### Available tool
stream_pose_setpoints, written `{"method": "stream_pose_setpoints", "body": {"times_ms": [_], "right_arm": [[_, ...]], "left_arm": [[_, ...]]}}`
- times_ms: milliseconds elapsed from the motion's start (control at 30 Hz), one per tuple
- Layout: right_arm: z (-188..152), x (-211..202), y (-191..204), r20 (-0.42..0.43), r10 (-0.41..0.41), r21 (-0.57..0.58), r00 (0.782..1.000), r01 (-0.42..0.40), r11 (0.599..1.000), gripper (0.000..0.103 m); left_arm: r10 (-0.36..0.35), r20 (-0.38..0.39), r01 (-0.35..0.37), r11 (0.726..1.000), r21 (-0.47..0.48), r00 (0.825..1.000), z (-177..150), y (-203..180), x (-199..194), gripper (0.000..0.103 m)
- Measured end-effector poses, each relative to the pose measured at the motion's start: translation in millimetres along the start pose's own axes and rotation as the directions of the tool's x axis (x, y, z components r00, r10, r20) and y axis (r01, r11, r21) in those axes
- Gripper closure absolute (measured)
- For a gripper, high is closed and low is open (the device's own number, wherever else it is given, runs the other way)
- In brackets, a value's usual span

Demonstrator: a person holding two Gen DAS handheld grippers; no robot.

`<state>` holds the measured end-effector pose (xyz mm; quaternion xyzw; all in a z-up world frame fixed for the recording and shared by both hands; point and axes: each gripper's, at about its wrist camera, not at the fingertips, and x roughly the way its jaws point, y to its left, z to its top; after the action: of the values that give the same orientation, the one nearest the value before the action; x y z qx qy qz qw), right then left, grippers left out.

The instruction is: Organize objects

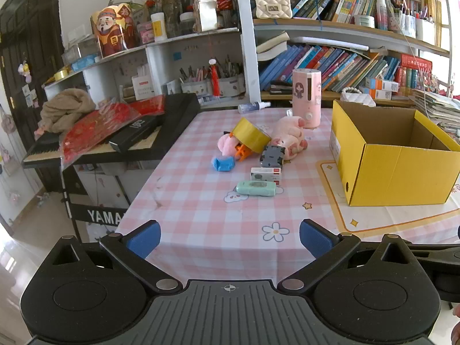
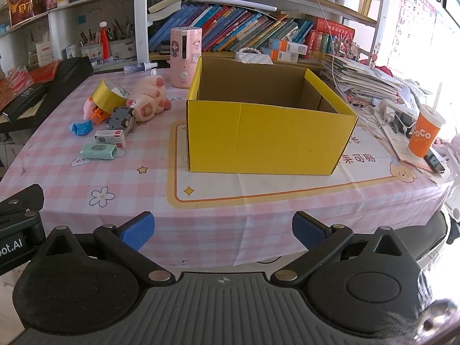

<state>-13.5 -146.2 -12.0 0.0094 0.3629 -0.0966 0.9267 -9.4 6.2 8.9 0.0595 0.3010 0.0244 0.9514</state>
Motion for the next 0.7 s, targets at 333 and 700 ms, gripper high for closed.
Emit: {"method": "stream_pose_setpoints", "body": {"times_ms": [333, 700], "right_arm": [[0.8, 0.3, -0.5, -0.001, -0.001, -0.001, 1.0, 0.001, 1.0, 0.0], [1.0, 0.7, -0.1, -0.001, 0.0, -0.002, 1.0, 0.0, 1.0, 0.0]], "left_arm": [[-0.001, -0.001, 0.001, 1.0, -0.001, 1.0, -0.3, 0.3, 1.5, 0.0], [-0.001, 0.0, 0.001, 1.0, 0.0, 1.0, -0.4, 1.2, 1.8, 0.0]]}}
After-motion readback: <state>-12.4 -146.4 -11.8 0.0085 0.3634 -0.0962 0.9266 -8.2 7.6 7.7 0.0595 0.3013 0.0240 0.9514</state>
